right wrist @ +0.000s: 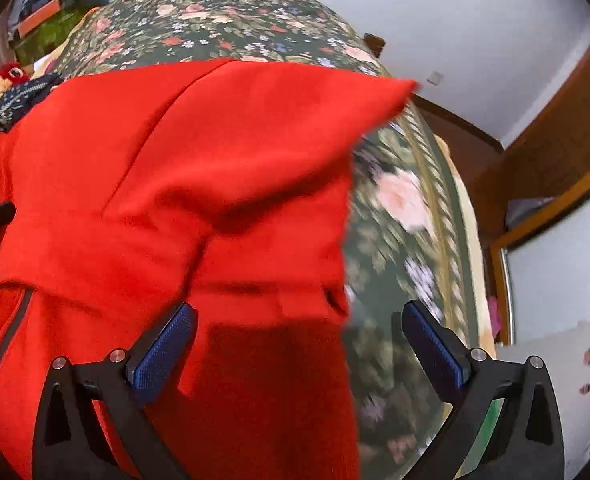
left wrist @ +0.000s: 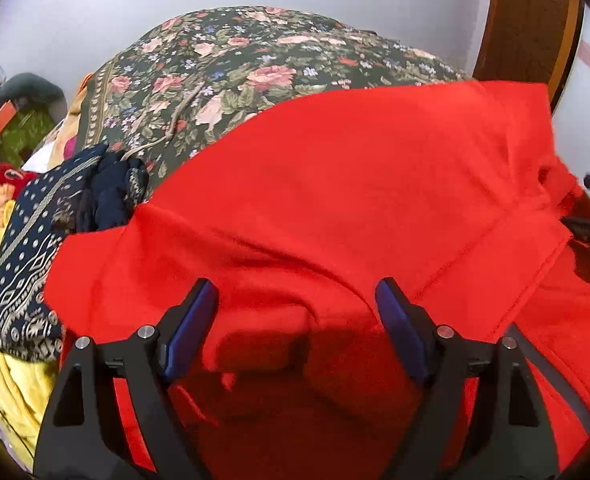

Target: Fold large clothes

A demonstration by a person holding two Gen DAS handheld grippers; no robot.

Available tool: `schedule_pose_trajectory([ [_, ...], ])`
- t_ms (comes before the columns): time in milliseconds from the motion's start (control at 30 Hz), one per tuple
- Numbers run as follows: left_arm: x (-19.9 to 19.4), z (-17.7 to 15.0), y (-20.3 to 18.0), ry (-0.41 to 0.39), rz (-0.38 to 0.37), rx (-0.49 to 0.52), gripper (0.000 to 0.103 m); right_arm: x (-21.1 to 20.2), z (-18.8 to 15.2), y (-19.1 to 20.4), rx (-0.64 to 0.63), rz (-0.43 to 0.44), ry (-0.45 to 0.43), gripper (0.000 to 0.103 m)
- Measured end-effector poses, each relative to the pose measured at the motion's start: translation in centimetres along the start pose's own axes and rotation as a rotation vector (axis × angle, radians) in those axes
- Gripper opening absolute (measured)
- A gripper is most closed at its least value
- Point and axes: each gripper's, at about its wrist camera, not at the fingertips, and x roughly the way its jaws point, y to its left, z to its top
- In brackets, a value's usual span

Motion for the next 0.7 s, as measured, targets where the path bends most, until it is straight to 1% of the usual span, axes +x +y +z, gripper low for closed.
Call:
schedule_pose_trajectory([
  [167,-5.2,-0.9,1.4,-0.074,0.014,-0.046,0.082,-4.3,-3.0,-1.6,0.032,0.052,-0.049,0.103],
  [300,-9.5,-1.7,2.8,-0.123,0.039,-0.068,0.082,-8.4,-4.7,-1.8,0.075,0.095,-0.102,0.103],
  [400,-12.4,-2.9,3.8,-0.148,0.057,-0.082,0.082,-10.5,-6.0,-1.8,0.095,0.119,-0.134,0.103],
  [533,-15.1,-4.8,4.8,-0.157,0.076,-0.095,0.082,-12.5,-7.8,-1.4,0.100,0.128,-0.162,0.103],
  [633,-16.3,-6.5,5.2,-0.148,0.085,-0.101,0.082,-13.3,-9.4,-1.1,0.096,0.127,-0.164,0.103],
  [700,-16.7,-7.7,5.5,-0.134,0.077,-0.107,0.082,-13.4,-10.5,-1.1,0.106,0.139,-0.159,0.103],
])
